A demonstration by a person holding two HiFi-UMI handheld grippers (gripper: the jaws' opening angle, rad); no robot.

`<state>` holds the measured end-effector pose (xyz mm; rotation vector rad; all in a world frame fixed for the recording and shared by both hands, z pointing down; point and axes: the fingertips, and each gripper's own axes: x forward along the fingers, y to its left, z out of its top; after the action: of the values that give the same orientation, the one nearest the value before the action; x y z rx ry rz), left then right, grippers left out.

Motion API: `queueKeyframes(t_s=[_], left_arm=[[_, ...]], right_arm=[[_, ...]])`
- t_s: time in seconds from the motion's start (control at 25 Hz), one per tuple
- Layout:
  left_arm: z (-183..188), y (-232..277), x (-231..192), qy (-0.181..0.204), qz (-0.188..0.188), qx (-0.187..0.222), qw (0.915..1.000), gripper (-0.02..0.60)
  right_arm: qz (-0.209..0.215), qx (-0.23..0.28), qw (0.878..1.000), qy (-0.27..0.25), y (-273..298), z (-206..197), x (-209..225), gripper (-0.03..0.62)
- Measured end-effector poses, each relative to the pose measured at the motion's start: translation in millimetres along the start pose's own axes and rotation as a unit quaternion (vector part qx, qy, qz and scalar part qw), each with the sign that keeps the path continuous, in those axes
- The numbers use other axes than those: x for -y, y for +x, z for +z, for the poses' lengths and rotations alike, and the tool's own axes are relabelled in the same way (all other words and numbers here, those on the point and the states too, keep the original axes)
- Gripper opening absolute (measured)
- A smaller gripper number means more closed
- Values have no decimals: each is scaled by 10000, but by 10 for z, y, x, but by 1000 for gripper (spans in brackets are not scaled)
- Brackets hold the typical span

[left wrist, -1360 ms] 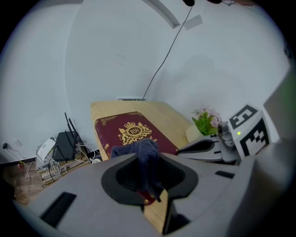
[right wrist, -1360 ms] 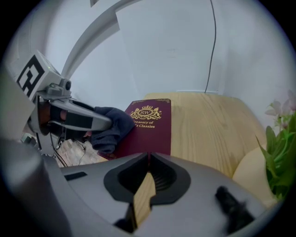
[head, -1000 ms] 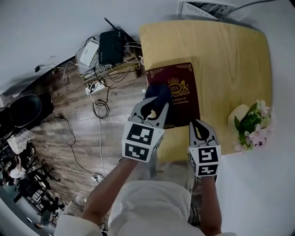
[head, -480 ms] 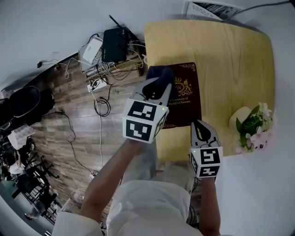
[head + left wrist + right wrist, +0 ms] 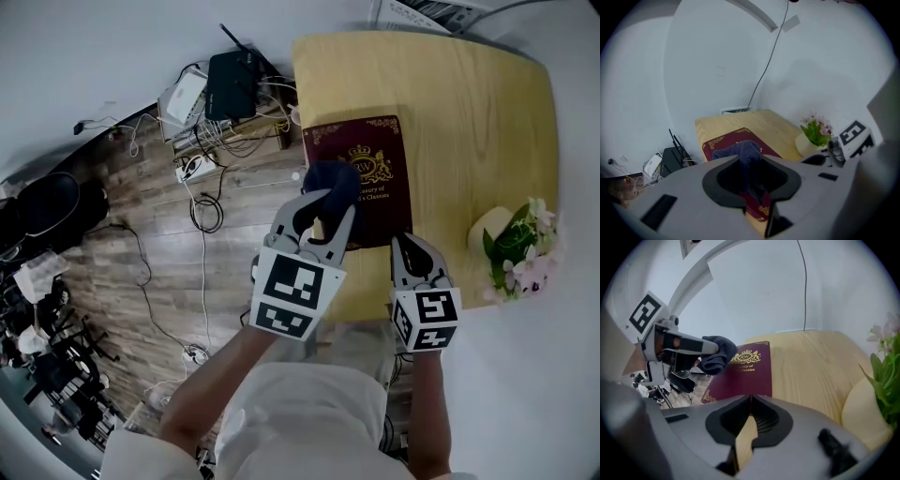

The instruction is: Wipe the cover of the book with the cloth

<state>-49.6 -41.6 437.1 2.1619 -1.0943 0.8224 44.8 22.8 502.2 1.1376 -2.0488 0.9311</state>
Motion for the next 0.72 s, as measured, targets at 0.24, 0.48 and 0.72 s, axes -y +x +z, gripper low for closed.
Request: queueKeyframes(t_s=[0.24, 0.48, 0.72], left_arm=[[-272, -264, 414, 66, -323, -155, 9993, 100], [-561, -265, 806, 17, -583, -365, 9976, 100], [-679, -139, 939, -24, -635, -484, 9968, 100]], right_arm=[[105, -16, 9997, 221, -25, 17, 20, 40], [-39, 353, 9986, 386, -242, 164, 182, 40], [-230, 168, 9996, -8, -231, 89, 263, 40]])
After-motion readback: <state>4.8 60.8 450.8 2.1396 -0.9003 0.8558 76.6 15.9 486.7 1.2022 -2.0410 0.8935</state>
